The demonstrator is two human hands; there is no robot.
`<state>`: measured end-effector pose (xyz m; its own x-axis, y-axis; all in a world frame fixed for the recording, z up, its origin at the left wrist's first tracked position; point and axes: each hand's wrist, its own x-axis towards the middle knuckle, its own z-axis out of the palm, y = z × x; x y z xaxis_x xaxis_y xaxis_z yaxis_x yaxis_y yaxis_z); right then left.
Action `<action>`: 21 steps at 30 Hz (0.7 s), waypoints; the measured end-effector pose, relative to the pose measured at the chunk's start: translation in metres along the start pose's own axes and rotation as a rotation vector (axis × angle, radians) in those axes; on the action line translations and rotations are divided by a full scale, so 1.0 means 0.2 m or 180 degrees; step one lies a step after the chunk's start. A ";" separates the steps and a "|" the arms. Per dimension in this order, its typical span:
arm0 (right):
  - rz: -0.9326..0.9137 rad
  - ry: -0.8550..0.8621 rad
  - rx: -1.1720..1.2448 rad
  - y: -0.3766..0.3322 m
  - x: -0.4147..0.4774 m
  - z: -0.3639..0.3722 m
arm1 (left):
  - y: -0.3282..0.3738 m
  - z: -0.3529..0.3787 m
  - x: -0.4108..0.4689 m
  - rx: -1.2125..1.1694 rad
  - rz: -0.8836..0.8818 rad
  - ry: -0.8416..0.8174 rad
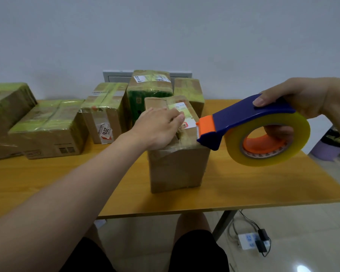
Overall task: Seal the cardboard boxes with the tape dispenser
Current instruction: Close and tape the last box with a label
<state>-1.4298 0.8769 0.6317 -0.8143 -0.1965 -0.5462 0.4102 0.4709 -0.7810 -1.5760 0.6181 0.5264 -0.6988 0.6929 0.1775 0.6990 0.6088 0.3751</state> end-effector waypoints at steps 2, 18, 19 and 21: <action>-0.0011 0.0039 -0.0003 0.02 0.00 -0.02 | 0.00 0.00 0.00 0.0011 0.0001 0.0000; -0.0041 0.0015 0.0343 0.12 -0.01 -0.08 | 0.00 0.01 0.01 0.0446 0.0146 -0.0265; -0.0002 0.0045 0.0311 0.13 -0.01 -0.08 | -0.01 0.01 0.01 0.0460 0.0148 -0.0256; 0.0051 0.0102 0.0258 0.14 0.00 -0.07 | -0.01 0.01 0.01 0.0460 0.0154 -0.0250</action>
<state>-1.4233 0.9015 0.6137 -0.8195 -0.1613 -0.5499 0.4541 0.4024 -0.7949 -1.5779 0.6191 0.5249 -0.6537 0.7474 0.1185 0.7501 0.6193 0.2320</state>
